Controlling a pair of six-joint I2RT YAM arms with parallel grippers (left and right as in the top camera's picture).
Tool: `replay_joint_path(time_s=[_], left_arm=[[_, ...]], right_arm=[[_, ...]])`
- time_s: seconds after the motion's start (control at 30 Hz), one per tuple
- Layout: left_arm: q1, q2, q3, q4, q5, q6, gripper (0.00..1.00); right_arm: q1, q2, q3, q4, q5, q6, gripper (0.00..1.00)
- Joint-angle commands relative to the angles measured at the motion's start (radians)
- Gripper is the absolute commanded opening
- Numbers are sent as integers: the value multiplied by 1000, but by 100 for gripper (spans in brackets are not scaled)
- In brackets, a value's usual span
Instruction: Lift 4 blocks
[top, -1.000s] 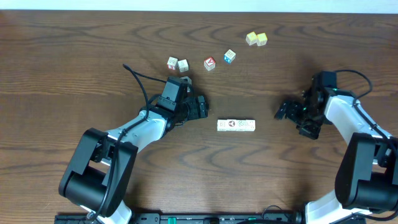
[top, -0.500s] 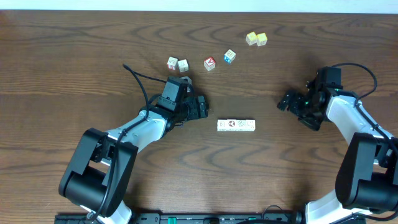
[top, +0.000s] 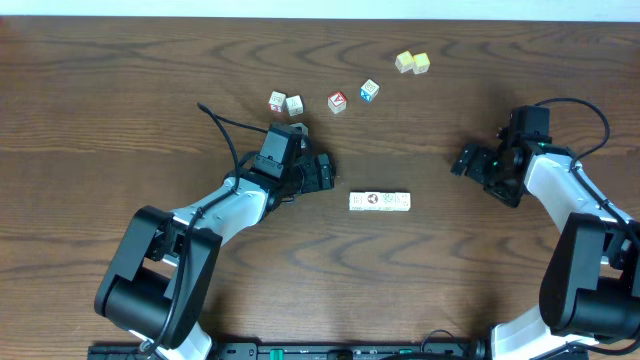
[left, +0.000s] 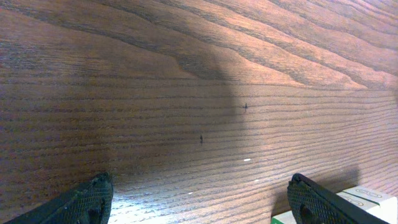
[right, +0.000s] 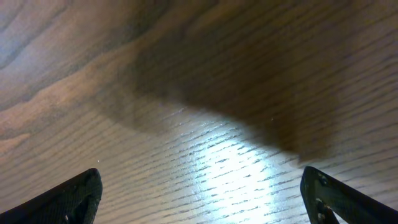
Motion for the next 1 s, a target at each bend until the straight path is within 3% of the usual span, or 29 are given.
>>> replay_joint_path(time_s=[0.0,0.73,0.8,0.97], left_arm=[[3,-7,-2,-11,-18,6,90],[3,-7,-2,-12,-24,16,91],[3,-7,-2,-11,-126,98,90],[4,-7,-2,-11,-208,104,90]], right_arm=[[-4,9,13,8,13,44,99],[-3,9,13,11,-5,43,99],[-3,9,13,11,-5,44,99],[-3,9,13,10,-5,43,99]])
